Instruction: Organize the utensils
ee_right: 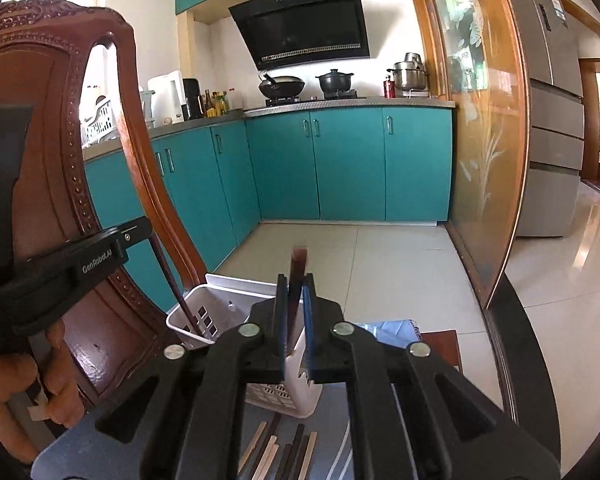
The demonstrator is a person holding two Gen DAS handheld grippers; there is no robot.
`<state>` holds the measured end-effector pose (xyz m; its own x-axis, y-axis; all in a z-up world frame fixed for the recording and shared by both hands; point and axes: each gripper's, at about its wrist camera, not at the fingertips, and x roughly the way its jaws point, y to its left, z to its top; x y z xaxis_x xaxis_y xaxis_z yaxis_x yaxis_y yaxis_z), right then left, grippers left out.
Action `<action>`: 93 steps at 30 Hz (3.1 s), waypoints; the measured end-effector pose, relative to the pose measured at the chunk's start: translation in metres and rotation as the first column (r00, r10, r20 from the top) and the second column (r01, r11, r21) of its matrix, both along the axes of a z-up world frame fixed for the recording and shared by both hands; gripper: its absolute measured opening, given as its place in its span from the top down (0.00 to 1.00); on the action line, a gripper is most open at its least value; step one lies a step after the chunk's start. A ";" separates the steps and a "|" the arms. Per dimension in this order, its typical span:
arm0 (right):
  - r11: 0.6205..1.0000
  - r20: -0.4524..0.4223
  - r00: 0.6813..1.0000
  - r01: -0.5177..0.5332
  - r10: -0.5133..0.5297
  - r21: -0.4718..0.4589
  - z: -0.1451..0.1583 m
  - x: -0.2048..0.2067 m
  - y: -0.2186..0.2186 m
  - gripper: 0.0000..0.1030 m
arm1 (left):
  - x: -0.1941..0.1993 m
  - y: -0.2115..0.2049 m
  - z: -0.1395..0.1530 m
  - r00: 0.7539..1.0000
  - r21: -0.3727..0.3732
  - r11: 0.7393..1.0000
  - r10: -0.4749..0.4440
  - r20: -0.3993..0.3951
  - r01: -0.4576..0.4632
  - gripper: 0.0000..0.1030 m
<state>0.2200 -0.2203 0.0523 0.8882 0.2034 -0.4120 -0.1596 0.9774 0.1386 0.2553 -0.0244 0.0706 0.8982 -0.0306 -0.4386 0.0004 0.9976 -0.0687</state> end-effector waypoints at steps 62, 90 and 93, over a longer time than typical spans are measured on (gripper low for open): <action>0.996 -0.571 0.819 0.086 -0.060 0.019 -0.173 -0.087 -0.045 0.84 | -0.100 -0.035 -0.222 0.842 0.032 0.985 -0.130 -0.524 0.172 0.93; 0.971 -0.531 0.838 -0.011 -0.122 -0.241 -0.182 -0.042 -0.010 0.73 | -0.071 -0.024 -0.220 0.817 0.069 0.988 -0.075 -0.572 0.139 0.76; 0.970 -0.523 0.843 -0.010 -0.121 -0.241 -0.183 -0.043 -0.010 0.73 | -0.066 -0.023 -0.220 0.820 0.078 0.988 -0.065 -0.569 0.132 0.69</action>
<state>0.1772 -0.2298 -0.1303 0.5258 0.0037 -0.8506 -0.0702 0.9968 -0.0391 0.1891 -0.0476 -0.1493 0.4879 -0.0273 -0.8725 0.0939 0.9954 0.0214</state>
